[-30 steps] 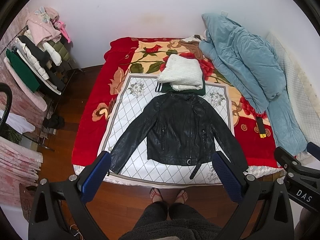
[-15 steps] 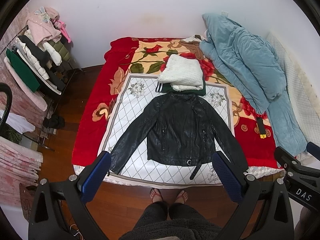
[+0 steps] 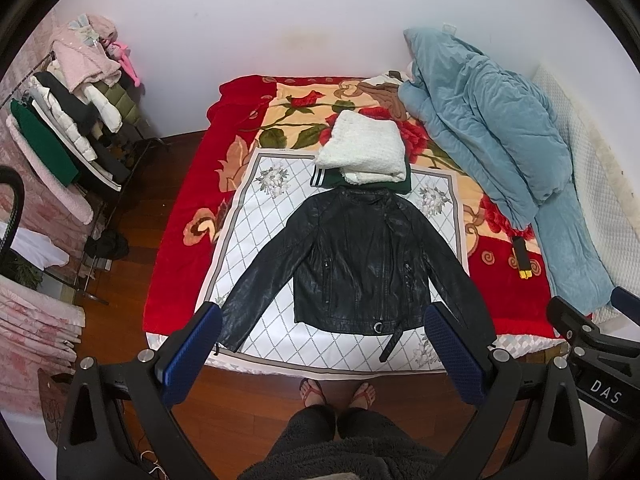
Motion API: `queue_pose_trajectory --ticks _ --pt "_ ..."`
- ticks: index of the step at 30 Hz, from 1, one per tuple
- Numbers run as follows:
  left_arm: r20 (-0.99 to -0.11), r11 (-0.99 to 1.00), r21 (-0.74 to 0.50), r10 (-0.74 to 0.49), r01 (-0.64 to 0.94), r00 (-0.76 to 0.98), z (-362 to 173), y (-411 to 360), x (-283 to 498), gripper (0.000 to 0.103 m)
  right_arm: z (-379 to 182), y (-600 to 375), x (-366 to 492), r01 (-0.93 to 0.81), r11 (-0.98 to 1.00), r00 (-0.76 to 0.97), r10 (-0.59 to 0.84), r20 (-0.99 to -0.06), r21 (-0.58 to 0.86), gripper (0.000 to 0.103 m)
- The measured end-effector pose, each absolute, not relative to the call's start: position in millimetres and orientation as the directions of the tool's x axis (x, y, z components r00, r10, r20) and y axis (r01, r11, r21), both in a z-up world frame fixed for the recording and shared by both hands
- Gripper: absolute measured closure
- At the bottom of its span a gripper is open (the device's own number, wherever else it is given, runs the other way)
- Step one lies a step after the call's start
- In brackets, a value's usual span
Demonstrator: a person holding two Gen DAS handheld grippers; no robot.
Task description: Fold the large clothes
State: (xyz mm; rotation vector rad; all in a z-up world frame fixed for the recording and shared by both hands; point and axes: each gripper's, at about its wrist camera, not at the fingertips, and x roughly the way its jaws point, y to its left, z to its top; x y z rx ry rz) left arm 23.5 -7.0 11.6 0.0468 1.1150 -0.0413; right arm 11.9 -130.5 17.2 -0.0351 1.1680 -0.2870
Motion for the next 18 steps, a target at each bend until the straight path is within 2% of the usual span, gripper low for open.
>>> queue_pose_trajectory --ticks 6,12,14,16,18 --pt "-0.878 0.997 0.012 -0.024 0.073 0.479 8 -15 66 0.0 -9 -147 16 0.256 0.958 0.343 -0.211 -0.915 -0.125 0.0" --pt "-0.841 0.99 0.102 0.032 0.101 0.54 -44 -27 112 0.0 -78 -205 28 0.443 0.895 0.264 -0.182 -0.947 -0.049 0.0" --pt "-0.833 0.985 0.134 0.054 0.106 0.551 -71 -32 121 0.0 -119 -241 30 0.53 0.848 0.22 -0.167 -0.961 -0.026 0.006" --pt "-0.837 0.979 0.167 0.077 0.118 0.542 -109 -46 142 0.0 -160 -277 28 0.603 0.797 0.174 -0.151 -0.973 -0.015 0.021" --pt "-0.843 0.972 0.207 0.117 0.116 0.525 -146 -60 159 0.0 -211 -323 21 0.683 0.73 0.12 -0.143 -0.983 -0.023 0.022"
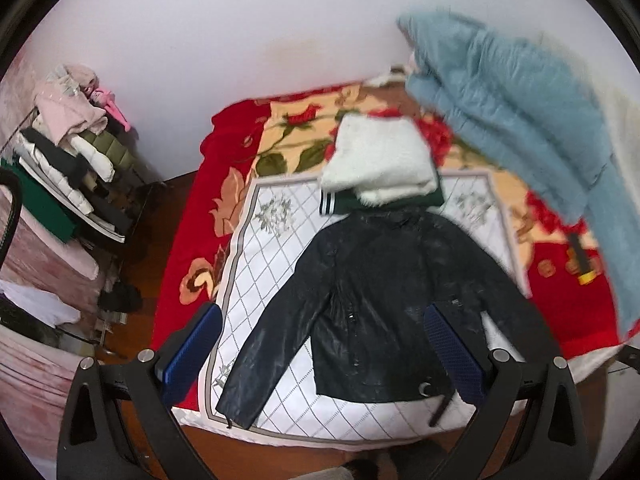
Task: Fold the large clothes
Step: 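Lower both tools onto the jacket, right tool grasping the sleeve cuff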
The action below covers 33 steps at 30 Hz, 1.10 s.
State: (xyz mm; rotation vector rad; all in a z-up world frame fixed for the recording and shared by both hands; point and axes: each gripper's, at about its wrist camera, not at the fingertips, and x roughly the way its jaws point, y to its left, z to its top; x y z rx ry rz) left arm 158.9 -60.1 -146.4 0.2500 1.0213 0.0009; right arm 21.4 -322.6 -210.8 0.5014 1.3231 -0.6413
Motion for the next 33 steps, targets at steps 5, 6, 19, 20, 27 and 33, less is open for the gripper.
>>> queue_pose_trajectory --ticks 5,6,19,20,27,33 --pt "-0.878 0.969 0.234 0.174 0.084 0.446 -238 -92 185 0.0 -344 -437 -10 0.837 0.547 0.069 -0.069 -0.995 0.021 0.022" --pt "-0.882 0.967 0.241 0.185 0.077 0.433 -255 -99 189 0.0 -372 -459 -17 0.86 0.508 0.083 -0.039 -0.996 0.052 0.022" --pt "-0.933 0.921 0.338 0.301 0.193 0.196 -488 -181 212 0.0 -657 -569 -88 0.955 0.193 0.183 0.206 -0.961 0.223 0.022" --pt "-0.935 0.918 0.337 0.299 0.211 0.19 -496 -187 213 0.0 -665 -572 -91 0.954 0.164 0.214 0.213 -0.953 0.251 0.023" --pt "-0.945 0.898 0.311 0.256 0.31 0.205 -516 -226 213 0.0 -647 -569 -100 0.914 0.121 0.374 0.117 -0.92 0.387 0.077" --pt "-0.955 0.892 0.287 0.239 0.348 0.175 -525 -229 213 0.0 -680 -578 -116 0.901 0.025 0.424 0.17 -0.889 0.434 0.048"
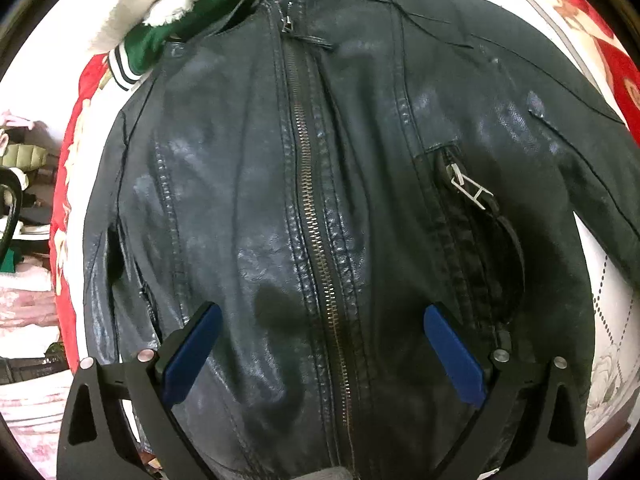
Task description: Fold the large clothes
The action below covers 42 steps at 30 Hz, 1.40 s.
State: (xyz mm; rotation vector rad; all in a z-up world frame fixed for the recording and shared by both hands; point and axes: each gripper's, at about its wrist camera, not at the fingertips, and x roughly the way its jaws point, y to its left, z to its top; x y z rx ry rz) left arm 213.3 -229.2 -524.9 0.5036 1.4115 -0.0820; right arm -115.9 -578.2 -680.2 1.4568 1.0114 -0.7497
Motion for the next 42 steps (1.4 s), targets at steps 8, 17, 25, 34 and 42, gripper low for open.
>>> queue_pose_trajectory --ticks 8,17,25,34,42 --pt "-0.963 0.884 0.264 0.216 0.385 0.164 -524 -231 222 0.0 -685 -581 -134 0.789 -0.078 0.614 0.117 -0.781 0.609 0.022" --pt "-0.96 0.872 0.271 0.216 0.408 0.177 -528 -237 223 0.0 -633 -568 -88 0.872 0.133 0.469 0.045 -0.882 0.471 0.068" --pt "-0.964 0.897 0.246 0.186 0.368 0.192 -496 -230 230 0.0 -525 -534 -57 0.846 0.206 0.512 -0.052 -0.858 0.492 0.074" --pt "-0.942 0.952 0.271 0.233 0.14 0.241 -454 -126 293 0.0 -433 -448 122 0.649 0.506 0.607 0.105 -0.788 0.568 0.075" --pt "-0.924 0.939 0.298 0.329 -0.171 0.194 -456 17 305 0.0 -488 -246 340 0.3 0.84 0.402 0.32 -0.858 0.453 0.075"
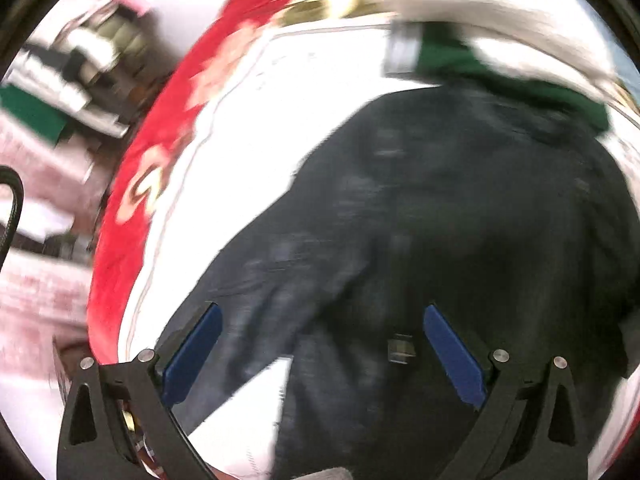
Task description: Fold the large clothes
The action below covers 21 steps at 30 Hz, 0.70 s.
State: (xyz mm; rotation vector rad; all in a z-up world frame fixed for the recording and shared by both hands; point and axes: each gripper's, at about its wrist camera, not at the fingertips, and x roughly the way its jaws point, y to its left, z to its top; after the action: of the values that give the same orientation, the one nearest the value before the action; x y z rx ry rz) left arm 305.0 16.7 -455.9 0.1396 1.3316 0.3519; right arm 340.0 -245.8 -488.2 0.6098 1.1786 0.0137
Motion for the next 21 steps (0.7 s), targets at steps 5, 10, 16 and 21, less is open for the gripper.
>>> queue_pose_trajectory --ticks 5,10,16,21 --pt "-0.922 0.914 0.324 0.363 -0.245 0.133 -484 69 299 0.0 -589 -100 403 0.054 0.955 0.131 0.283 -0.95 0.292 0.075" --pt "-0.928 0.905 0.319 0.358 -0.28 0.1 -495 97 290 0.0 -641 -52 411 -0.081 0.982 0.031 0.171 -0.985 0.168 0.073" --pt "-0.951 0.93 0.25 0.288 -0.269 0.111 -475 93 284 0.0 -596 -112 389 0.058 0.903 0.082 0.42 -0.904 0.425 0.035" --pt "-0.951 0.958 0.207 0.245 -0.2 0.19 -457 50 300 0.0 -542 -234 300 0.279 0.924 0.155 0.225 -0.962 0.261 0.031"
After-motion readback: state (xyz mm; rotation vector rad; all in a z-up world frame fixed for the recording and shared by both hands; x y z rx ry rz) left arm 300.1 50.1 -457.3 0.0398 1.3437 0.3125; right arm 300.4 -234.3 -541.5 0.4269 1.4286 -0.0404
